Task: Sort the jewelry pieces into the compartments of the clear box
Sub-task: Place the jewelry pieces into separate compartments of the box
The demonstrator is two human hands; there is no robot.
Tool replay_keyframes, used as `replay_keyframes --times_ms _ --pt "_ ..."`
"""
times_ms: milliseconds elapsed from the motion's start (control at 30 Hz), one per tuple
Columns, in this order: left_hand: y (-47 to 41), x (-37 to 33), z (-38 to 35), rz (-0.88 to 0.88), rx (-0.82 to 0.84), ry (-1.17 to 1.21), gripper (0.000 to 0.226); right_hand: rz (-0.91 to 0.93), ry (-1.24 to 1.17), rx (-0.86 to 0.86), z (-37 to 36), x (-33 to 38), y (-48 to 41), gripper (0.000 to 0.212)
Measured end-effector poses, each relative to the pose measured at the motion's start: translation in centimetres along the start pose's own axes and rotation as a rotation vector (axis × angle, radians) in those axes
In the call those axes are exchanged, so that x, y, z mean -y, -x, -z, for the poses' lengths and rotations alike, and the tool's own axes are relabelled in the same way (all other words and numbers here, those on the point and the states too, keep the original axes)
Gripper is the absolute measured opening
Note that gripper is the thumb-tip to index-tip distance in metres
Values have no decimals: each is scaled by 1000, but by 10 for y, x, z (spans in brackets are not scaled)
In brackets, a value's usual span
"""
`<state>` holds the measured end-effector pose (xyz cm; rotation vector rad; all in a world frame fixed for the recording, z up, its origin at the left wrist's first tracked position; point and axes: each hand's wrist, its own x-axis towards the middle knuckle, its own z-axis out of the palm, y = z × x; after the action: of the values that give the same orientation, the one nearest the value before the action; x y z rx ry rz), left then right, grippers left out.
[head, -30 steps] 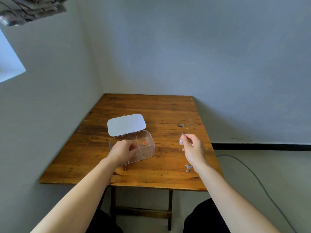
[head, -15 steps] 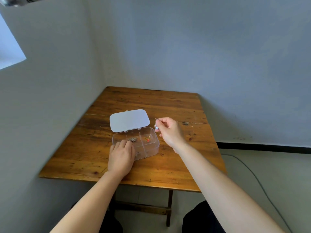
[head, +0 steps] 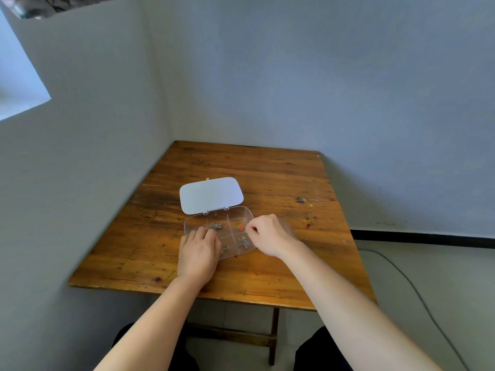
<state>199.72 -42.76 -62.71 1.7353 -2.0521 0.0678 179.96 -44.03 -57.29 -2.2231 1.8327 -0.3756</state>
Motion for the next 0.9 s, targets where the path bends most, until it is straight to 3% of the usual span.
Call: replay_keyframes --times_ms 133,267,467,533,633,733,800,900 --pt "-3 0 2 -19 24 -15 22 -54 -205 -224 16 -20 24 27" --pt "-5 -5 10 -45 57 -46 22 -164 -272 -341 15 -52 60 21" --pt "17 -50 9 -180 -139 48 20 -337 -313 -278 -13 -98 117 29" --pt "30 -67 3 -289 -105 66 20 -375 -233 -214 -21 -103 128 45" --pt "45 -85 -12 -432 72 52 25 -383 -110 -135 -27 -105 137 64" --pt "51 -93 -23 -457 216 23 34 -339 -120 -164 -28 -105 140 48" --pt "51 -93 -26 -451 237 14 35 -317 -182 -215 -26 -106 139 30" --pt "47 -93 -26 -461 229 7 33 -336 -209 -192 -19 -108 133 21"
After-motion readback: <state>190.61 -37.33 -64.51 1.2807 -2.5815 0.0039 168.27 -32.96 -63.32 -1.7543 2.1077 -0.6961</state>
